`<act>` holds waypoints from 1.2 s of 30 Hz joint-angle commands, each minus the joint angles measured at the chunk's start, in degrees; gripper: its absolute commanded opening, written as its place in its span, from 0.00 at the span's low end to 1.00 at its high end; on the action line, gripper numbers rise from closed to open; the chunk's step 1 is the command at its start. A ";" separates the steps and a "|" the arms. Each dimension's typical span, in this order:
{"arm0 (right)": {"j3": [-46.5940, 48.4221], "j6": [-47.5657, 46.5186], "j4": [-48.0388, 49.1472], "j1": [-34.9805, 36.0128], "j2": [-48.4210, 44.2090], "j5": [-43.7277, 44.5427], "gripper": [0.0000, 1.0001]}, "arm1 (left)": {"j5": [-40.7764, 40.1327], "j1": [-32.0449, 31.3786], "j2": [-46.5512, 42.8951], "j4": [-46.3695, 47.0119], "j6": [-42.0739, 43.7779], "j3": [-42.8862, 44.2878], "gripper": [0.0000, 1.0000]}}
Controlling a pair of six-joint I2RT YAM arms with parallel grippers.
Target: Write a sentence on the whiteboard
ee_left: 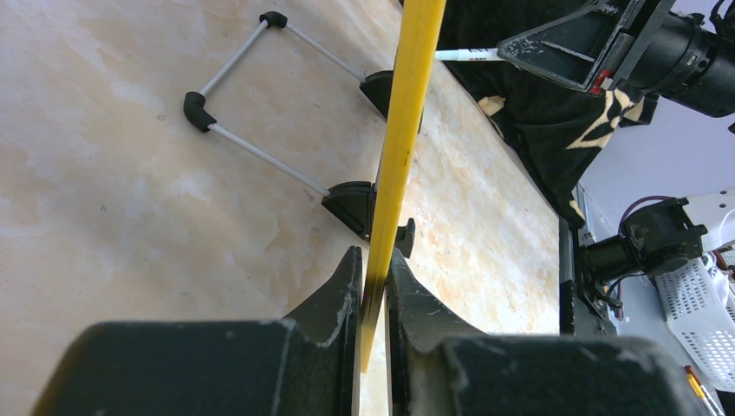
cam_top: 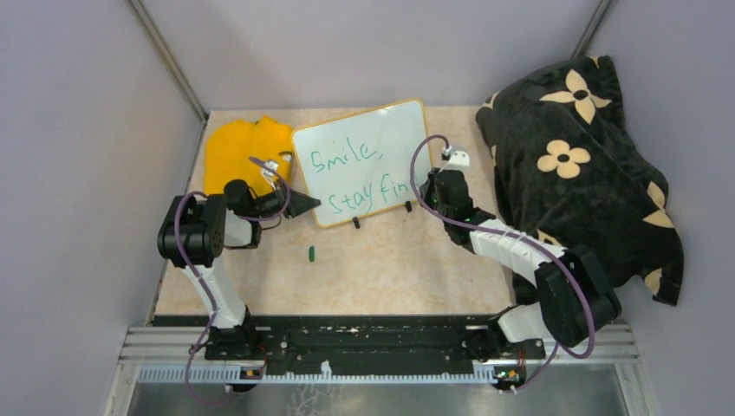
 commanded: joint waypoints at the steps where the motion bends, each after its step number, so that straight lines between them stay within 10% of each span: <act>1: -0.13 -0.27 -0.37 -0.32 -2.00 4.01 0.00 | -1.33 0.15 1.78 -3.44 -0.05 0.23 0.00; 36: -7.70 0.29 -1.27 -0.32 -21.03 1.94 0.00 | -1.15 0.18 1.84 -3.53 0.09 0.30 0.00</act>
